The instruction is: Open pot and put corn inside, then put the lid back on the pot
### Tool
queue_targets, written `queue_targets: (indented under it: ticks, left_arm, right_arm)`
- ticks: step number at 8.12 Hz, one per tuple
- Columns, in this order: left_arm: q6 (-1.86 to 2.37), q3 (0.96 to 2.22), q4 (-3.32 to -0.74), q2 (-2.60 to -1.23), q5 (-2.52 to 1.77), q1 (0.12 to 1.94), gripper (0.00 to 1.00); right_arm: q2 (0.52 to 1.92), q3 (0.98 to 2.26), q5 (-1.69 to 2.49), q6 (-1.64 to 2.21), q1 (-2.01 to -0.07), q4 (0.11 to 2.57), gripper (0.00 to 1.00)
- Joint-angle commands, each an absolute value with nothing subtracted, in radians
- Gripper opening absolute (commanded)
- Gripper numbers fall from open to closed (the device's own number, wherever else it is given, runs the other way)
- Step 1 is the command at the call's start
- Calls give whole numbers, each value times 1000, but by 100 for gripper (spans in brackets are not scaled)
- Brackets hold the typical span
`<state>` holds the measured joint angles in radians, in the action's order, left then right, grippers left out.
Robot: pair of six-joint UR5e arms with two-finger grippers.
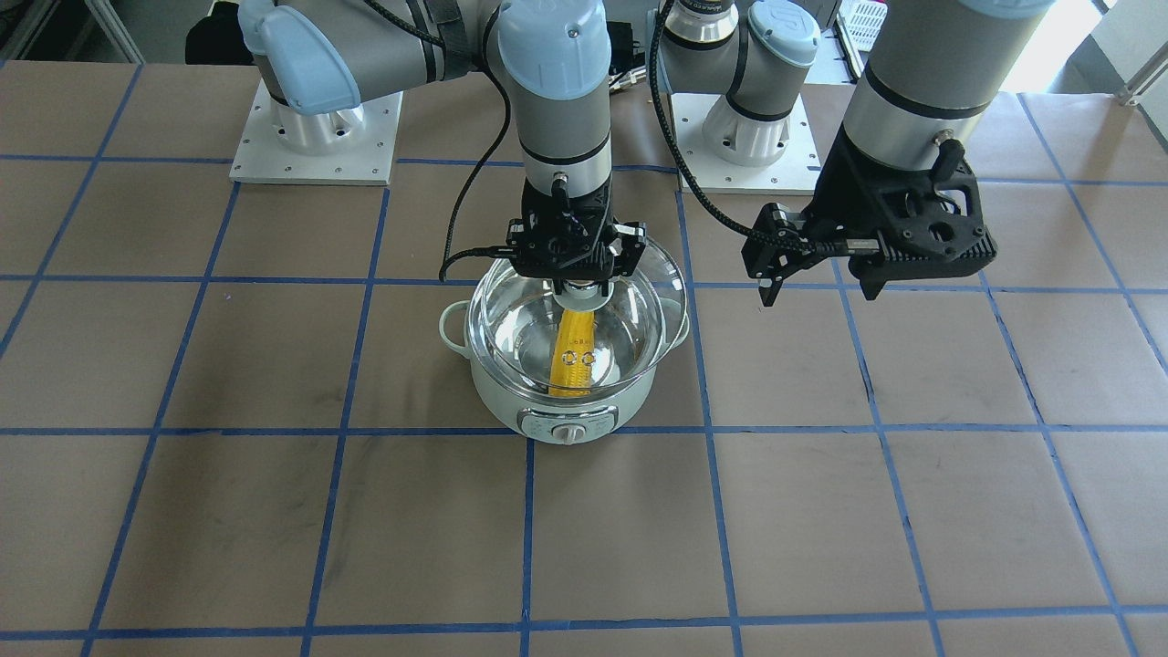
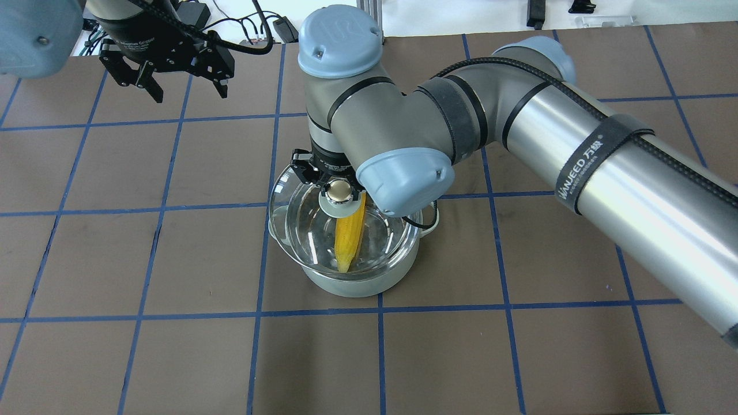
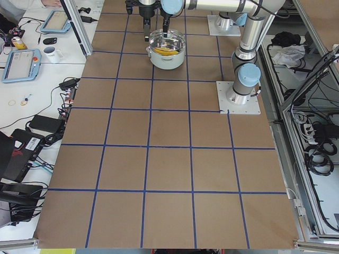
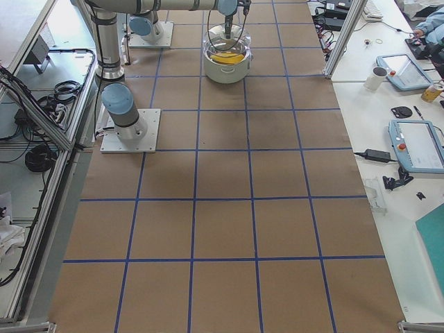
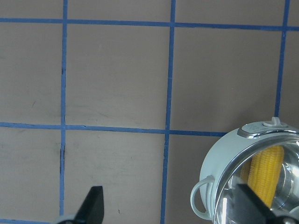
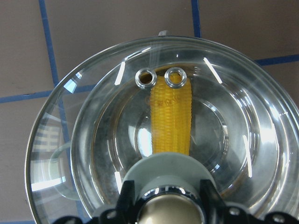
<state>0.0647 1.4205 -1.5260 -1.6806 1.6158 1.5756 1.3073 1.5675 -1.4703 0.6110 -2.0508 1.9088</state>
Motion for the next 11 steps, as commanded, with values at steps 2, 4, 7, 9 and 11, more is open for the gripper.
queue_targets:
  ticks: [2,4,7,9,11]
  left_arm:
    - [66,1501,-1519,-1609,1615,1585,100]
    - [69,1574,-1464,-1580,1618,1585,100]
    - [63,1580,-1460,-1583,1615,1585,100]
    - [66,1578,-1460,-1583,1615,1585,100]
    - [67,1578,-1460,-1588,1617,1583,100]
  right_arm:
    - [1307,1583,-1480,612,-2037,1902,0]
    - [1305,1608,-1480,609,-2033,1913,0]
    - [1307,1605,-1474,618,-2031,1916,0]
    - [1305,1603,-1474,621,-2033,1914,0]
    - [1299,1606,-1477,621,-2031,1913,0]
